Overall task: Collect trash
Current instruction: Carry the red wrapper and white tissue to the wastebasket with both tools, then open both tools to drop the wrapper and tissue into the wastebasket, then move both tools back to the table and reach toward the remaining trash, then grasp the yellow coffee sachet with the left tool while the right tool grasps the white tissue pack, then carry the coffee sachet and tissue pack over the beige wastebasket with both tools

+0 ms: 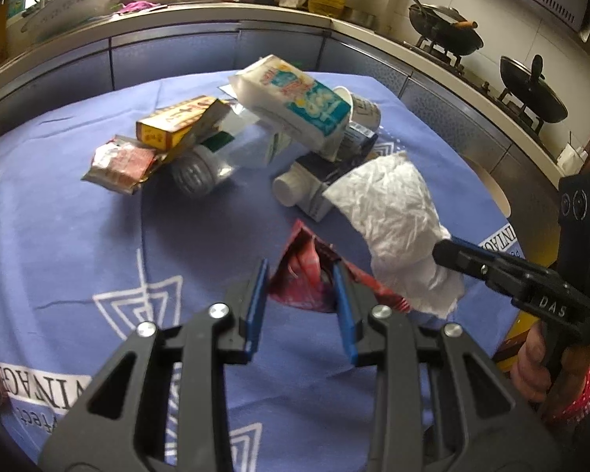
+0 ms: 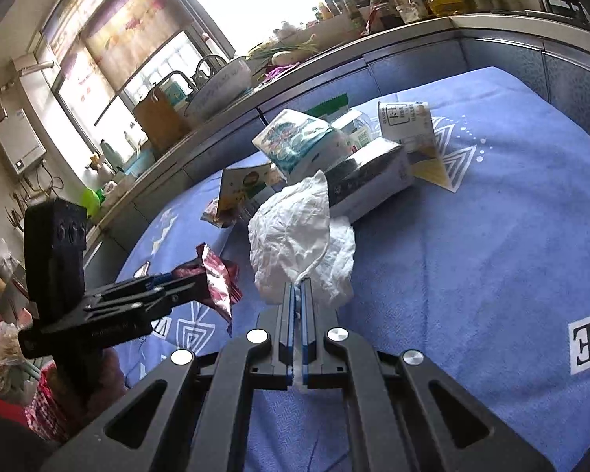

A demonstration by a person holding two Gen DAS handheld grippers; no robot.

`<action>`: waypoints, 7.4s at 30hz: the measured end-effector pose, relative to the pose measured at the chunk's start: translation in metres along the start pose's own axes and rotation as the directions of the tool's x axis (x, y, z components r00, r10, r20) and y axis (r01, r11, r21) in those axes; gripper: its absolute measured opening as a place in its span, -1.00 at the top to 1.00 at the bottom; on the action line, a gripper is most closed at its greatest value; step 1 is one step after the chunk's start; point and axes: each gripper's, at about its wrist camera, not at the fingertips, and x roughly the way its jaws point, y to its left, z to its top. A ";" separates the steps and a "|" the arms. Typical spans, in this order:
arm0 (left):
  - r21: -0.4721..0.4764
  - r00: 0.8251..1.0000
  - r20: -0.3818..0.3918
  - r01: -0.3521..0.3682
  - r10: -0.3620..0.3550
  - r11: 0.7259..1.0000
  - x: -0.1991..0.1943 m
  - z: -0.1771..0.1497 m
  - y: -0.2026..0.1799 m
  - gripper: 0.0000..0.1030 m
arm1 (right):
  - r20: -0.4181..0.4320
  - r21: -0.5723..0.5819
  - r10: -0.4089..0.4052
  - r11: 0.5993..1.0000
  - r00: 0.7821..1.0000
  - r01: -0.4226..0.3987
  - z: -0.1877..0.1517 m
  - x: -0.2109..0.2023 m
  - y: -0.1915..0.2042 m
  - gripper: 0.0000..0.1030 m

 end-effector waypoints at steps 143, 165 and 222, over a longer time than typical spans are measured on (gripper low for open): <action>-0.266 0.997 0.078 0.050 -0.030 0.963 -0.011 -0.005 0.137 0.93 | -0.191 0.042 0.189 0.982 0.963 -0.184 0.023 0.105 0.018 -0.21; -0.406 0.998 0.065 0.051 -0.027 0.913 -0.013 -0.006 0.174 0.01 | -0.240 0.046 0.220 0.975 0.946 -0.215 0.014 0.117 0.034 -0.21; -0.376 0.994 0.101 0.066 -0.030 0.924 -0.046 -0.004 0.162 0.95 | -0.257 -0.292 -0.077 0.956 0.963 -0.002 -0.007 0.160 0.111 -0.21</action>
